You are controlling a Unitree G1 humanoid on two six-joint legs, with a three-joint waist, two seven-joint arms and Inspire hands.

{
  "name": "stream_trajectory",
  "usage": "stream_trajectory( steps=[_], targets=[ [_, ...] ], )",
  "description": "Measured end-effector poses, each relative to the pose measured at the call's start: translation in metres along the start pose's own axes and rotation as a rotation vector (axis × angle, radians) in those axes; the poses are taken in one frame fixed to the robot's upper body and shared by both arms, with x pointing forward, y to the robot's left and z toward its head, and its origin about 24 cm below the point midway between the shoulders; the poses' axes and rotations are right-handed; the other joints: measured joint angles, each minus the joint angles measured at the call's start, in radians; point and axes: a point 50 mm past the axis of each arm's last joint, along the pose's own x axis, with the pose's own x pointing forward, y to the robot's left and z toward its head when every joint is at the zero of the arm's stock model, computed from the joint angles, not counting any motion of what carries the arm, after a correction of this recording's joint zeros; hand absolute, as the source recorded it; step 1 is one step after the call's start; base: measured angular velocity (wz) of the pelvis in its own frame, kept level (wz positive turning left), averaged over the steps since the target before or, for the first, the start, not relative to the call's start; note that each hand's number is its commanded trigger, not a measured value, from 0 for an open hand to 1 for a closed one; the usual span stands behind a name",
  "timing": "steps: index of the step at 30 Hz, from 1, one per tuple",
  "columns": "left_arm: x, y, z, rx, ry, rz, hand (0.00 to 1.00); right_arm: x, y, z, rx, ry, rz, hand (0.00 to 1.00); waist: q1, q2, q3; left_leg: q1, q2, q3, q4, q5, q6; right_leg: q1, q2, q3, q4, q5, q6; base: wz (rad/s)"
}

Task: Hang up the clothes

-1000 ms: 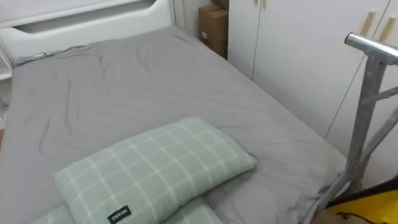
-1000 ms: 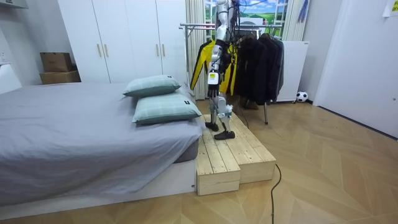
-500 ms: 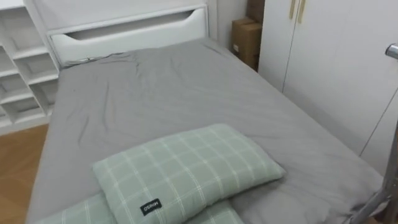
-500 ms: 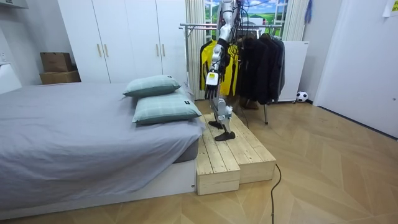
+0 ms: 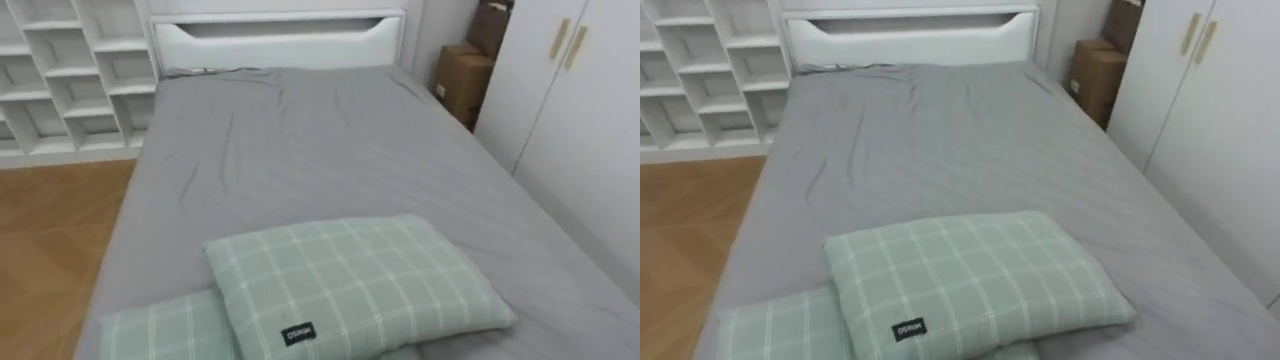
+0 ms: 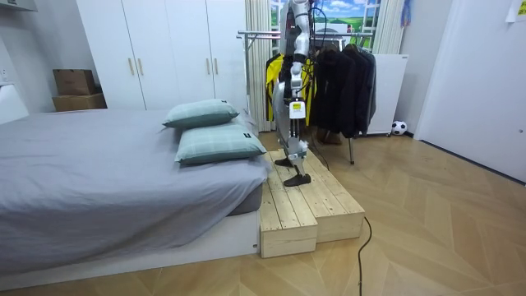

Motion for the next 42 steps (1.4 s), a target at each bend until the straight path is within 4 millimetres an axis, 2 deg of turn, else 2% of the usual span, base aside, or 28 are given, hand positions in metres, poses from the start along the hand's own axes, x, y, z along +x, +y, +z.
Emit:
stream_trajectory(
  steps=[4,5,8,17,22,27,32,42],
  targets=[
    [0.000,-0.004,0.005,-0.031,-0.039,-0.012,0.00,0.000,0.000,0.006,0.000,-0.034,0.004,0.00,0.021,-0.002,0.0040,0.002,0.003,-0.029,-0.007,0.007,-0.012,0.023,0.013,0.026,-0.025,-0.001,0.002,0.22],
    [-0.001,-0.006,0.006,-0.033,-0.051,-0.009,0.00,0.000,0.001,0.008,-0.014,-0.047,0.009,0.00,0.029,-0.006,0.0083,0.006,0.003,-0.033,-0.009,0.009,-0.015,0.034,0.016,0.027,-0.040,-0.001,0.002,0.11],
    [-0.001,-0.005,0.013,-0.028,-0.084,0.006,0.00,-0.001,0.004,0.009,-0.039,-0.068,0.034,0.00,0.028,-0.019,0.0133,0.005,0.004,-0.049,-0.009,0.011,-0.018,0.054,0.020,0.033,-0.058,-0.003,0.005,0.16],
    [-0.002,-0.005,0.018,-0.013,-0.105,0.034,0.00,-0.001,0.010,0.006,-0.026,-0.066,0.103,0.00,0.025,-0.038,0.0092,-0.013,0.006,-0.076,-0.007,0.013,-0.022,0.056,0.025,0.026,-0.057,-0.006,0.008,0.08],
    [-0.002,-0.008,0.015,0.000,-0.093,0.032,0.00,-0.001,0.008,0.000,-0.009,-0.051,0.106,0.00,0.023,-0.033,0.0065,-0.022,0.007,-0.086,-0.004,0.014,-0.023,0.055,0.026,0.016,-0.058,-0.006,0.008,0.07],
    [-0.002,-0.009,0.014,-0.009,-0.083,0.032,0.00,0.000,0.003,-0.009,-0.001,-0.037,0.101,0.00,0.023,-0.015,-0.0005,-0.027,0.006,-0.097,0.010,0.014,-0.023,0.055,0.026,0.028,-0.058,-0.006,0.008,0.05],
    [-0.002,-0.008,0.020,0.005,-0.098,0.039,0.00,0.000,-0.001,-0.004,-0.001,-0.051,0.105,0.00,0.022,-0.001,0.0010,-0.028,0.006,-0.098,0.004,0.014,-0.023,0.056,0.026,0.027,-0.058,-0.006,0.008,0.00],
    [-0.003,-0.008,0.026,0.009,-0.113,0.029,0.00,-0.001,-0.001,-0.002,0.004,-0.055,0.121,0.00,0.019,-0.010,0.0066,-0.028,0.006,-0.102,0.000,0.020,-0.025,0.056,0.027,0.028,-0.057,-0.006,0.007,0.00]
  ],
)
